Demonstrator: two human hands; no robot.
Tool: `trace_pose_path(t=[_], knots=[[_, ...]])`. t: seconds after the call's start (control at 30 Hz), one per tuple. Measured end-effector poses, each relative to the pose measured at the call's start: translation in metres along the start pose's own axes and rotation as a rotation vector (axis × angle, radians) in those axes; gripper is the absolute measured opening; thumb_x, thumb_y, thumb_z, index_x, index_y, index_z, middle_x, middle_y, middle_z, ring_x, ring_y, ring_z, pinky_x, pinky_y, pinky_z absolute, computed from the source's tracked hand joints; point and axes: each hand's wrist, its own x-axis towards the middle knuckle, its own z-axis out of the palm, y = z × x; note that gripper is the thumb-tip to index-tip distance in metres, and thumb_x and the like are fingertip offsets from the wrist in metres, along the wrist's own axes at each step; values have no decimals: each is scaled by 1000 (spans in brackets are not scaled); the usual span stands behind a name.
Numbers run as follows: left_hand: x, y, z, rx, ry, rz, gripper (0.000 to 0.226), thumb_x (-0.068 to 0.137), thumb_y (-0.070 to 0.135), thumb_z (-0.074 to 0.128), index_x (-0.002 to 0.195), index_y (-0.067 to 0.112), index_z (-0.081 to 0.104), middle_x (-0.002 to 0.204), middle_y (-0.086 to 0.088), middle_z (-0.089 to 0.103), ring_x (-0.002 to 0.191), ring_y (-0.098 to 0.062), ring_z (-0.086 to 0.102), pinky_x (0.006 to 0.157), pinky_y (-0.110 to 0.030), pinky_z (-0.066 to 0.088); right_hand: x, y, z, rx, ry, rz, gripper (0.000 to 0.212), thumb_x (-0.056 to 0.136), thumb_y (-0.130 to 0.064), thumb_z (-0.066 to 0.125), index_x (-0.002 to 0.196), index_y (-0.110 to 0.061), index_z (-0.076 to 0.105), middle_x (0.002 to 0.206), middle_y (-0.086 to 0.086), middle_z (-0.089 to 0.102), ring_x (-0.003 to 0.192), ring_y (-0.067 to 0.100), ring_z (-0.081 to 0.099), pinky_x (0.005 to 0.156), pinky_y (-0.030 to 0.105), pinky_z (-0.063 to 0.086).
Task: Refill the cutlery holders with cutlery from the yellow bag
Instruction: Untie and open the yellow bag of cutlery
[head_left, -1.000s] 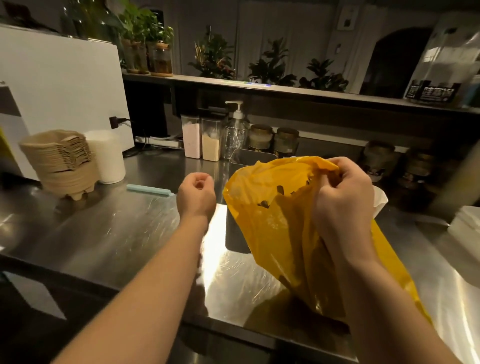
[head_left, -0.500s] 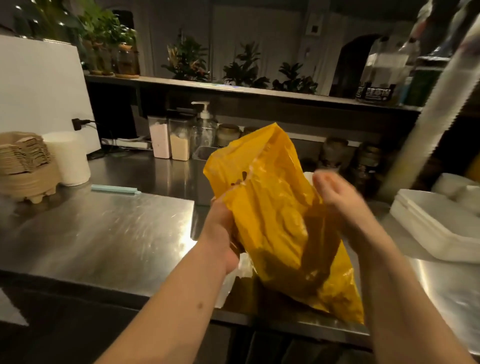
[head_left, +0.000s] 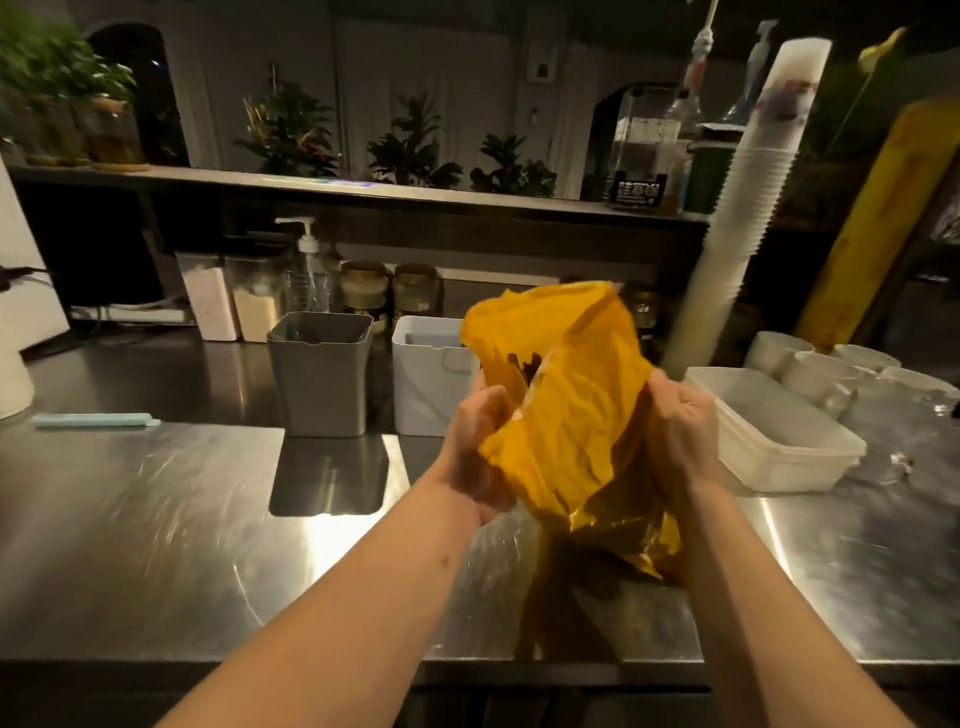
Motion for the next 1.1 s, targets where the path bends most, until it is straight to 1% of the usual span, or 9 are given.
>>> trace_pose_path(t=[0.1,0.23,0.33,0.47,0.57,0.7,0.8,0.93,1.1], knots=[[16,-16,-10,-35,153,-33,16,100,10,40,90,13,52,77,-6,51,62,-17,58,59,-30,51,12,16,-6,-214,-143,41,37,102,-27,45,70,-13,60,71,9,56,75,32,54,68,46,44],[21,-30,-29,-5,89,17,16,99,13,41,87,11,51,58,-5,56,47,-11,62,44,-25,52,17,6,-10,-253,-150,-79,11,102,-27,56,103,-18,61,97,0,64,89,13,60,66,26,47],[25,-33,-41,-27,42,49,22,104,25,40,105,14,59,81,-8,68,56,-12,70,49,-25,55,11,-8,1,-372,-100,-279,22,95,-36,66,101,-16,72,94,-2,68,85,12,63,69,28,55],[25,-29,-56,-92,29,-36,33,104,41,43,121,22,63,110,-7,77,90,-27,76,77,-43,57,-2,2,12,-693,11,-231,42,91,-49,67,121,-20,67,109,0,65,94,16,58,76,31,51],[27,-30,-61,-62,30,-31,42,104,44,43,136,22,58,123,-9,72,111,-35,70,96,-52,53,-16,13,26,-782,-61,-236,25,95,-43,64,102,-21,76,91,-1,71,76,14,54,70,28,43],[28,-30,-60,-34,-3,6,37,106,41,38,126,23,63,117,-8,75,95,-27,76,72,-40,61,-3,6,29,-676,-83,-61,23,97,-38,60,90,-25,78,78,-6,70,76,17,63,78,43,58],[27,-33,-61,-53,-1,-8,38,104,44,40,129,25,62,123,-10,72,103,-31,72,83,-47,58,10,-6,21,-580,-13,-10,27,97,-34,61,80,-21,77,68,-5,67,71,17,63,75,44,60],[33,-34,-67,-64,41,-23,43,102,45,43,139,25,55,130,-9,69,119,-38,64,104,-60,46,6,-8,22,-540,-7,-16,23,96,-33,62,91,-20,80,74,-6,68,75,15,63,77,44,60],[30,-34,-71,-72,64,-22,42,105,42,41,138,22,55,125,-7,70,118,-36,63,100,-55,49,1,-2,26,-525,-218,118,15,97,-26,66,88,-19,76,84,3,69,79,19,64,72,41,60]])
